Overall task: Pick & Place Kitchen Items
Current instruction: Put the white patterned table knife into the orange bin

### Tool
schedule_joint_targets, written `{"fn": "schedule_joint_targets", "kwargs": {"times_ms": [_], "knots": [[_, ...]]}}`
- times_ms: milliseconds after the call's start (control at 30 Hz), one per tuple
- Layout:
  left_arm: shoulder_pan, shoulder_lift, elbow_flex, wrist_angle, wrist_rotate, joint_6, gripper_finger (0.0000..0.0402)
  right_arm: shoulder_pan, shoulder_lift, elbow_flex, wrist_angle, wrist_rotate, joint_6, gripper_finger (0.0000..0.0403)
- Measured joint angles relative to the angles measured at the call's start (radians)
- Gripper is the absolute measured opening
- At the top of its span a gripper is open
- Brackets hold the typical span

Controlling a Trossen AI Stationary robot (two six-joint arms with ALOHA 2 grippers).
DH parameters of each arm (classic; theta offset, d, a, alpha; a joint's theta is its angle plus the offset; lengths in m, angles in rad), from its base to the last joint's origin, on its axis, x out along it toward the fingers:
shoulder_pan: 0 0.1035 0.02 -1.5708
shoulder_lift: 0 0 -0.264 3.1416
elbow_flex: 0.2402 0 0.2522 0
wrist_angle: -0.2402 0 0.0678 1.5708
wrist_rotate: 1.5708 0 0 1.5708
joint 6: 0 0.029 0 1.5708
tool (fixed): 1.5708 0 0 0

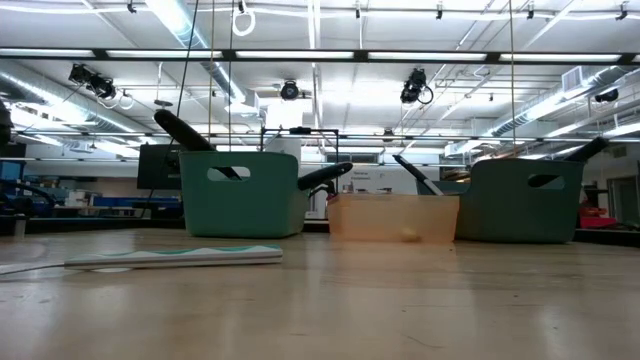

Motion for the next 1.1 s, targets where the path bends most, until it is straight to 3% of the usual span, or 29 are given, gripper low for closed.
{"fn": "schedule_joint_targets", "kwargs": {"times_ms": [133, 300, 533, 867, 1100], "knots": [[-0.034, -0.038, 0.0, -0.043, -0.06, -0.038, 0.0, 0.0, 0.0, 0.0, -0.022, 0.0, 0.029, 0.0001], [-0.126, -0.054, 0.0, -0.104, -0.212, -0.018, 0.0, 0.0, 0.0, 0.0, -0.047, 0.0, 0.041, 0.0], [-0.246, -0.054, 0.0, -0.108, -0.298, 0.038, 0.0, 0.0, -0.001, -0.019, -0.051, 0.024, 0.041, 0.0], [-0.323, -0.086, 0.0, -0.169, -0.257, 0.085, 0.0, 0.001, -0.033, -0.196, 0.121, -0.027, 0.091, 0.0], [-0.36, -0.129, -0.004, -0.268, -0.277, 0.051, 0.0, 0.04, -0.035, -0.209, 0.146, -0.027, 0.091, 0.0]]}}
